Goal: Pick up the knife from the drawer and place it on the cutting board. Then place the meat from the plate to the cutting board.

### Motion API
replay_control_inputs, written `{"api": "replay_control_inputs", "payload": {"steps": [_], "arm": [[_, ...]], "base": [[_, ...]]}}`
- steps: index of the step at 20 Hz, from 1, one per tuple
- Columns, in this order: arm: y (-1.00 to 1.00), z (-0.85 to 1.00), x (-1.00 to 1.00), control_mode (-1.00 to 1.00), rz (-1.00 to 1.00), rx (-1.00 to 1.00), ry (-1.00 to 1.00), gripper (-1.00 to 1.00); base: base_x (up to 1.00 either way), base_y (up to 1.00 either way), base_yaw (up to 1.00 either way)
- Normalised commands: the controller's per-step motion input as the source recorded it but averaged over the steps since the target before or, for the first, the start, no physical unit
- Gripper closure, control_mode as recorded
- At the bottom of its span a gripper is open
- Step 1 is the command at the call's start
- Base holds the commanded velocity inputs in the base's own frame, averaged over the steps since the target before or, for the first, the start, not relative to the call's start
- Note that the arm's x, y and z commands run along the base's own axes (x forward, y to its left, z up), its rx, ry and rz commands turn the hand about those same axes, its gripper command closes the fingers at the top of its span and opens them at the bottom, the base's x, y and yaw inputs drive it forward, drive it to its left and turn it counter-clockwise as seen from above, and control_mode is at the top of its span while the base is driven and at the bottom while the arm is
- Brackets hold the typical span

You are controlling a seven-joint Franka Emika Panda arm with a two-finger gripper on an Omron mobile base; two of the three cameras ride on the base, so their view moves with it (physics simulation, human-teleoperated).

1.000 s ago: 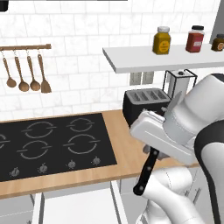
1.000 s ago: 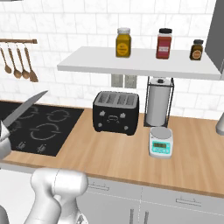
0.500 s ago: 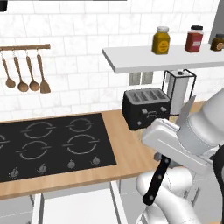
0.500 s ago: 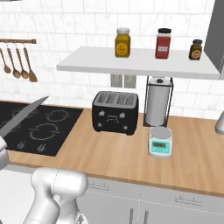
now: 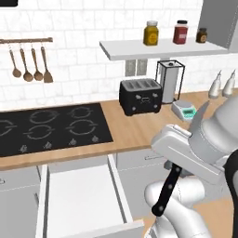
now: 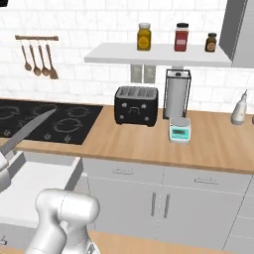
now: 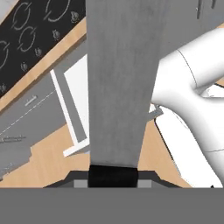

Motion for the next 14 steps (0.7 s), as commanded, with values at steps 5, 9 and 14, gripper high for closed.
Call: {"api": "replay_control_inputs", "payload": {"steps": [5, 9, 14], "arm": [[0.00, 0.00, 0.00, 1.00, 0.00, 0.00, 0.00, 1.00], [0.00, 0.00, 0.00, 1.00, 0.00, 0.00, 0.00, 1.00], [0.00, 0.00, 0.00, 1.00, 0.00, 0.00, 0.00, 1.00]], "base": [[-1.00, 0.81, 0.01], [-0.70, 1.00, 0.09], [-0.15, 1.00, 0.07]]}}
